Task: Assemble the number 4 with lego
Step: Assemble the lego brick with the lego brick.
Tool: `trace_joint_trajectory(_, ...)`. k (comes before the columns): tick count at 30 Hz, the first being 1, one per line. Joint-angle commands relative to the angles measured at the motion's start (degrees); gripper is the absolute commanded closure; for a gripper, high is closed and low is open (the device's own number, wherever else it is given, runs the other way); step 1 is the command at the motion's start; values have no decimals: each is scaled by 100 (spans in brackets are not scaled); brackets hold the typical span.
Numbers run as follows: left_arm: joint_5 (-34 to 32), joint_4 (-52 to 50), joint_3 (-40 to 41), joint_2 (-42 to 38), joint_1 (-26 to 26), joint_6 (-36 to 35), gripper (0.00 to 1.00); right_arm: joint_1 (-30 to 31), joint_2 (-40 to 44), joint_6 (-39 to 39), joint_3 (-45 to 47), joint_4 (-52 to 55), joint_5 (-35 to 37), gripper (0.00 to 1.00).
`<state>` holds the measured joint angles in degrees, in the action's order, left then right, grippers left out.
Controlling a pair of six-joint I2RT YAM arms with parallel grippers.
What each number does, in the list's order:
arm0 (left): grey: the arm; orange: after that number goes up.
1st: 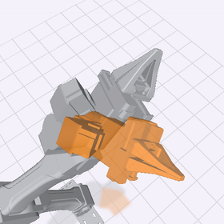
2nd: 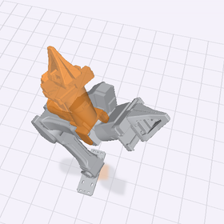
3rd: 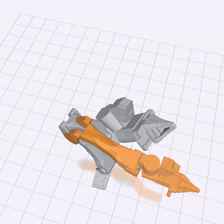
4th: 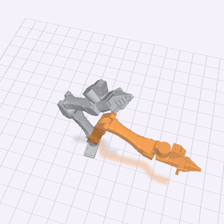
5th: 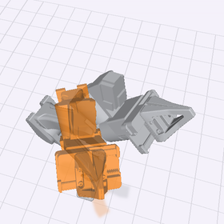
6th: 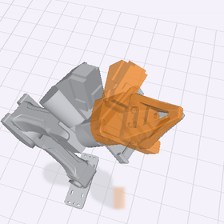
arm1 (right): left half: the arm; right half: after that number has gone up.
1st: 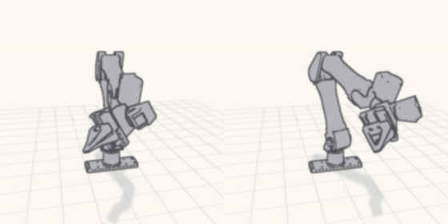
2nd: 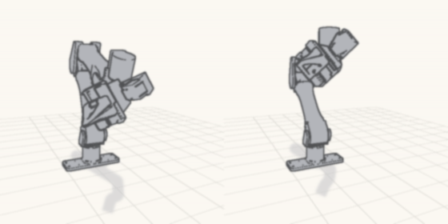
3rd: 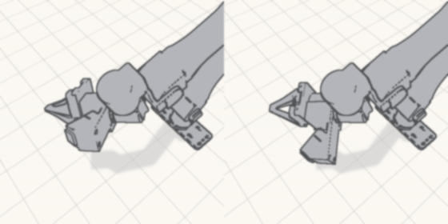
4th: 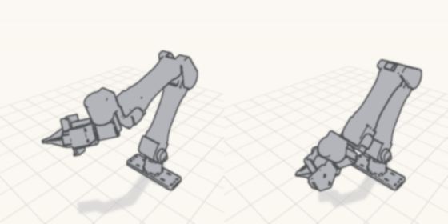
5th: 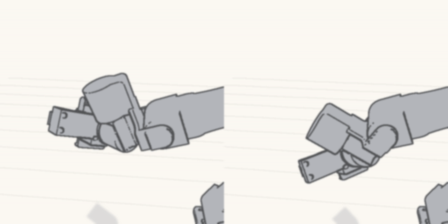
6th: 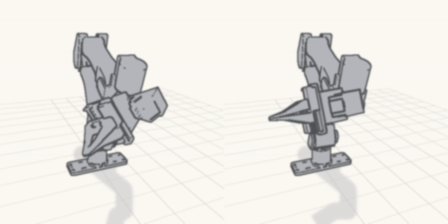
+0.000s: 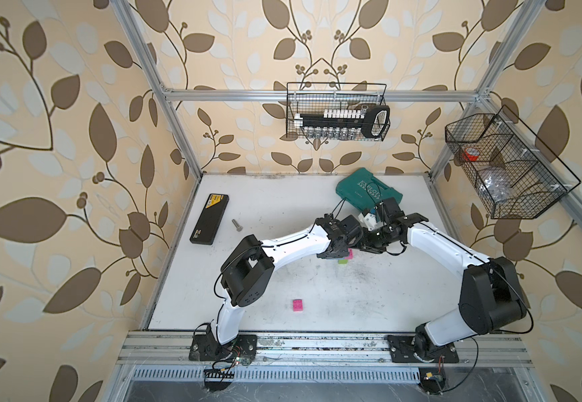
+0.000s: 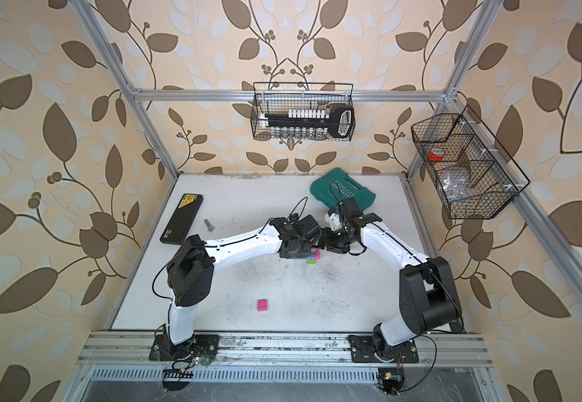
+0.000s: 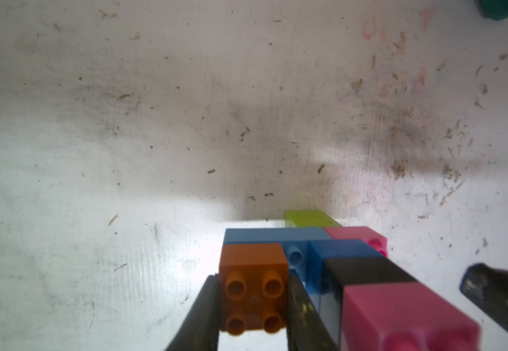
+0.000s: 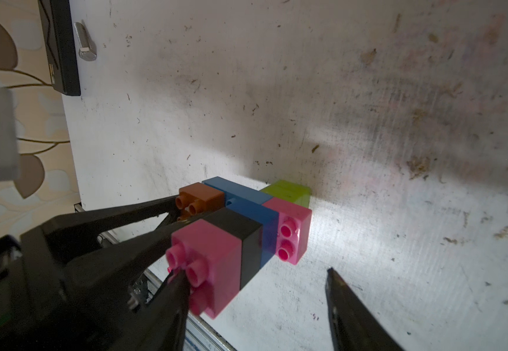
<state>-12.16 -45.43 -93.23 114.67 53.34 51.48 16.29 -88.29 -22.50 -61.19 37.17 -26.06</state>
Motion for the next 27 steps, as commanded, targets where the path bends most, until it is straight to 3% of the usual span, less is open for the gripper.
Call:
trace_joint_trajectory(1, 177, -133, 6, 270, 71, 26, 100, 25, -153, 9, 226, 309, 329, 35)
trace_joint_trajectory(10, 176, -150, 5, 234, 71, 55, 100, 20, -136, 9, 259, 327, 362, 35)
trace_joint_trajectory(15, 74, -159, -20, 133, 71, 24, 83, 14, -118, 10, 274, 334, 370, 36)
trace_joint_trajectory(27, -40, -115, -90, -26, 71, -107, 60, 17, -75, 9, 299, 345, 385, 36)
